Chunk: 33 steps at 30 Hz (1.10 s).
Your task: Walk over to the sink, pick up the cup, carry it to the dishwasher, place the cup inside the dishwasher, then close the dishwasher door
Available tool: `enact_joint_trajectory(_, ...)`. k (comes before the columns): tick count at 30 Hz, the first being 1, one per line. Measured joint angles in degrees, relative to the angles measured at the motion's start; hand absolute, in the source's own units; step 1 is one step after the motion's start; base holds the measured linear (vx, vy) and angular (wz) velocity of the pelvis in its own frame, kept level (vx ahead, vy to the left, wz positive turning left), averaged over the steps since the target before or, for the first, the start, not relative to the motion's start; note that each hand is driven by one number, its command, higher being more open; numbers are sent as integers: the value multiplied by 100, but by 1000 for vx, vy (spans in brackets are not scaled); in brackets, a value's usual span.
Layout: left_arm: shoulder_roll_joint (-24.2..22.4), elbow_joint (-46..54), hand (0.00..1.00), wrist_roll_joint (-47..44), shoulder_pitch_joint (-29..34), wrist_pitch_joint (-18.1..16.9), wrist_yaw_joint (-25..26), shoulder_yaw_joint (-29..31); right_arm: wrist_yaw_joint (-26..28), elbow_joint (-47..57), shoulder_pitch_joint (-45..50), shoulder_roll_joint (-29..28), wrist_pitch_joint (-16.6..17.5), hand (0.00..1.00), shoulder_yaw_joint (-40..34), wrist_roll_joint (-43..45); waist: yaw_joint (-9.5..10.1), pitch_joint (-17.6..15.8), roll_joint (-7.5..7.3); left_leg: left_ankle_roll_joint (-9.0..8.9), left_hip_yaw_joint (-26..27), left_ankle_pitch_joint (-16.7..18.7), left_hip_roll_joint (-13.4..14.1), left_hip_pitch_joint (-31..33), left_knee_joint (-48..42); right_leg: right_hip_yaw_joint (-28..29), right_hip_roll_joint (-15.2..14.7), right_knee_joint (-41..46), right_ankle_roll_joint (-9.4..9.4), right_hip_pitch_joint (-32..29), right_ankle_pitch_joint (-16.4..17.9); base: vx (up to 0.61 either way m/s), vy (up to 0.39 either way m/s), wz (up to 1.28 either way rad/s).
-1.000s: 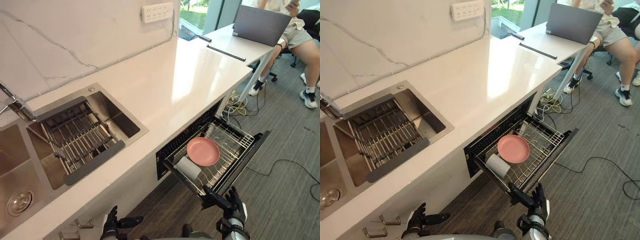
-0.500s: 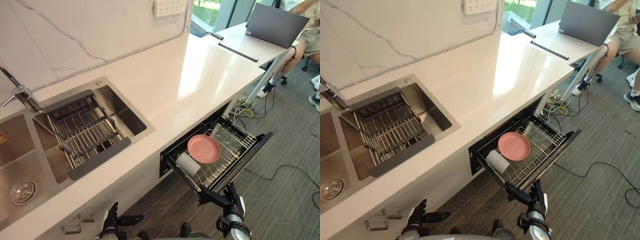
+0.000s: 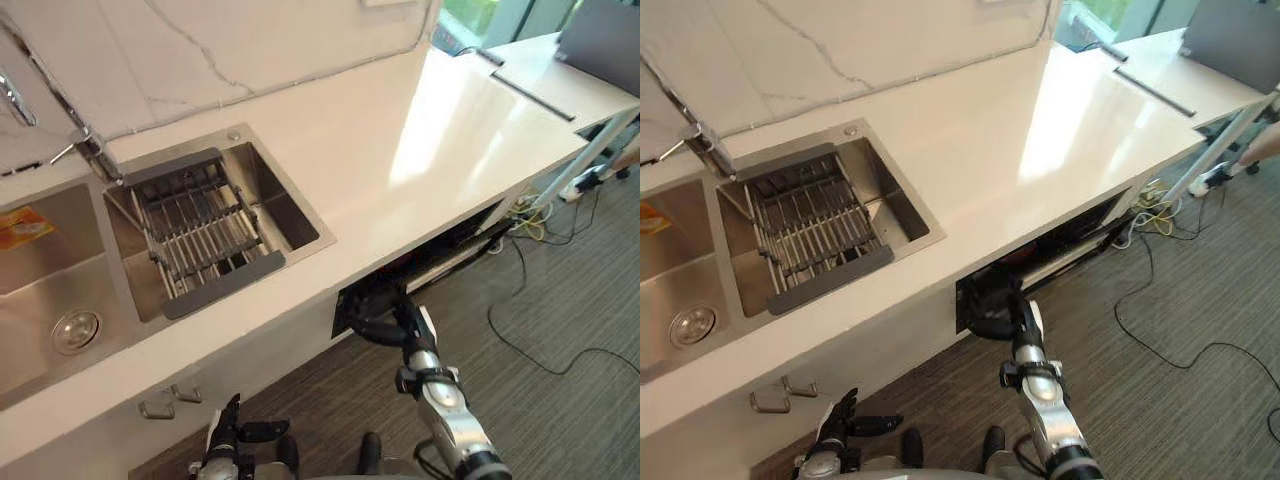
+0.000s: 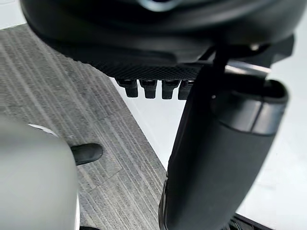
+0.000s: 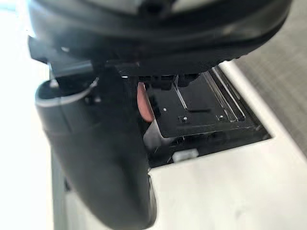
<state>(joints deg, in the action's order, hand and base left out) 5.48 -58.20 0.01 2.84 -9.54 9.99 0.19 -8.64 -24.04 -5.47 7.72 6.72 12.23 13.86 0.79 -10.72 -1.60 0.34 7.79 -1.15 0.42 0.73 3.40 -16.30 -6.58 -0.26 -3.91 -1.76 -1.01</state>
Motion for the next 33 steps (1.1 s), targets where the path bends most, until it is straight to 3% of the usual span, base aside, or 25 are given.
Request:
enact_joint_trajectory(2,14,79,100,-14,-73,-21,-3,-2,-116,-210,-568,69,-23,100,31,33,1,-213,20,-12,-57,-45,-9,216,-76,-60,-33,98,13,-189,10,-23,6,11)
enact_joint_trajectory(8,47,186,100,-100,-89,-136,-5,-76,-179,-1063,-1336,577,40,100,236,-3,1,-372,78,-43,-159,-60,-2,560,-278,-146,-29,139,25,-392,26,-38,-15,7)
enact_joint_trajectory(11,-10,266,100,-136,-232,-150,-2,-143,-191,-1403,-1875,840,-30,100,342,-58,142,-595,232,-51,-295,-101,50,774,-310,-263,5,144,78,-554,-14,-100,-34,21)
enact_joint_trajectory(13,-39,383,100,-194,-263,-148,0,-184,-209,-1404,-1947,932,-59,100,368,-81,215,-695,303,-53,-344,-185,83,848,-301,-301,39,144,148,-614,-65,-53,-42,10)
enact_joint_trajectory(18,-32,374,100,-215,-263,-143,3,-269,-108,-1314,-1941,1146,-61,100,690,-229,204,-728,320,-160,-350,-261,137,816,-300,-296,111,148,195,-582,-82,2,-27,-1)
enact_joint_trajectory(25,-21,270,100,-210,-261,-126,1,-286,485,103,-841,1687,-120,100,730,-229,97,-722,308,-169,-413,-268,138,513,-155,-353,116,142,193,-305,-25,8,3,5)
enact_joint_trajectory(28,7,209,100,-201,-260,-118,-9,-285,821,1056,-215,1910,-77,100,682,-280,-37,-708,287,-169,-475,-268,119,417,-148,-411,118,141,176,-192,1,0,14,9)
enact_joint_trajectory(33,59,159,100,-53,-207,-84,-48,-286,1068,2063,808,1831,369,100,304,-633,-90,-485,135,-168,-540,-268,110,323,-112,-461,119,133,171,-87,31,-2,15,7)
